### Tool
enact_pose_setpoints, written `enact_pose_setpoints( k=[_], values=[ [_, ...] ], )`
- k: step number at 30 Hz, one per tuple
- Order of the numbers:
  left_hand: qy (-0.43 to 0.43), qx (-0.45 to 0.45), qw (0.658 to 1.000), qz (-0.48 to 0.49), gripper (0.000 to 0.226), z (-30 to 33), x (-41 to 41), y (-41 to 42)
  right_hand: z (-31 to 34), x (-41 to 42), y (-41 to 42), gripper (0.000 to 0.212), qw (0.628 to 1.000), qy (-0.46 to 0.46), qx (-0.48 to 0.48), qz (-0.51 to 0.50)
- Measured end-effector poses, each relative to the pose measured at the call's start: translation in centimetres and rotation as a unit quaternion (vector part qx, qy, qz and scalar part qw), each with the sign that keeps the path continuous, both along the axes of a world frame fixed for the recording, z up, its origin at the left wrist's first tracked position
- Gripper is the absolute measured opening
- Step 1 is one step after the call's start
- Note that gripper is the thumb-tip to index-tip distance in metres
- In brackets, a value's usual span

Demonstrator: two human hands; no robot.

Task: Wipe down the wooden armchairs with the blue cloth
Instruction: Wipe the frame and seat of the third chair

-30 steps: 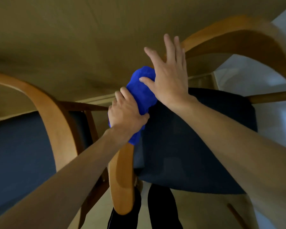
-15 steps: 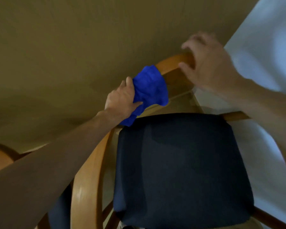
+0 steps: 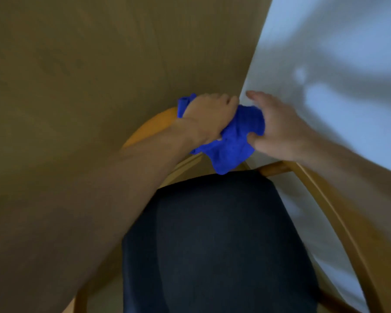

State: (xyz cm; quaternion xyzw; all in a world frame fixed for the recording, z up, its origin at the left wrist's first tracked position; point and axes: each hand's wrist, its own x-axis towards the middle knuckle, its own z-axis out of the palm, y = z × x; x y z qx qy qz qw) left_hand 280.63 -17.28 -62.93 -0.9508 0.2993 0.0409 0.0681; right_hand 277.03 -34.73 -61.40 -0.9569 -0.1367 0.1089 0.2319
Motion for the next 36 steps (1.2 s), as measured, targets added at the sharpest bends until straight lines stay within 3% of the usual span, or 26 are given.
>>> enact_pose_setpoints(
  k=[4, 7, 12, 15, 18, 24, 27, 32, 36],
  values=[
    [0.009, 0.015, 0.999, -0.038, 0.057, -0.7, 0.5, -2.8, -0.8, 0.2, -0.3, 0.101, 0.997, 0.058, -0.024, 0.036],
    [0.048, -0.028, 0.998, 0.036, 0.065, 0.2, 0.6, 0.0, -1.3, 0.8, -0.1, 0.104, 0.995, 0.096, -0.017, 0.023],
    [0.148, -0.058, 0.957, 0.241, 0.079, 0.7, -1.7, 8.7, -3.0, 1.5, 1.3, 0.086, 0.994, 0.107, -0.005, 0.033],
    [0.134, -0.081, 0.936, 0.316, 0.070, -0.5, -4.6, 12.1, -4.0, 1.9, 3.0, 0.069, 0.998, 0.054, -0.019, 0.019],
    [0.123, -0.171, 0.906, 0.368, 0.061, -1.8, -6.7, 13.2, -4.4, 2.3, 4.3, 0.063, 0.998, -0.007, -0.052, 0.045],
    [0.095, -0.216, 0.902, 0.361, 0.071, -2.2, -6.7, 12.8, -2.2, 4.0, 10.1, 0.069, 0.970, -0.075, -0.111, 0.201],
    [0.089, -0.205, 0.906, 0.360, 0.075, -2.3, -6.4, 12.4, -1.4, 4.4, 12.3, 0.066, 0.956, -0.088, -0.155, 0.232],
    [0.060, -0.180, 0.902, 0.388, 0.050, -3.5, -6.2, 12.4, -1.8, 3.7, 15.1, 0.082, 0.937, -0.139, -0.159, 0.280],
    [0.074, -0.169, 0.901, 0.393, 0.030, -3.6, -6.1, 12.7, -1.7, 4.0, 15.8, 0.073, 0.941, -0.143, -0.144, 0.271]
  ],
)
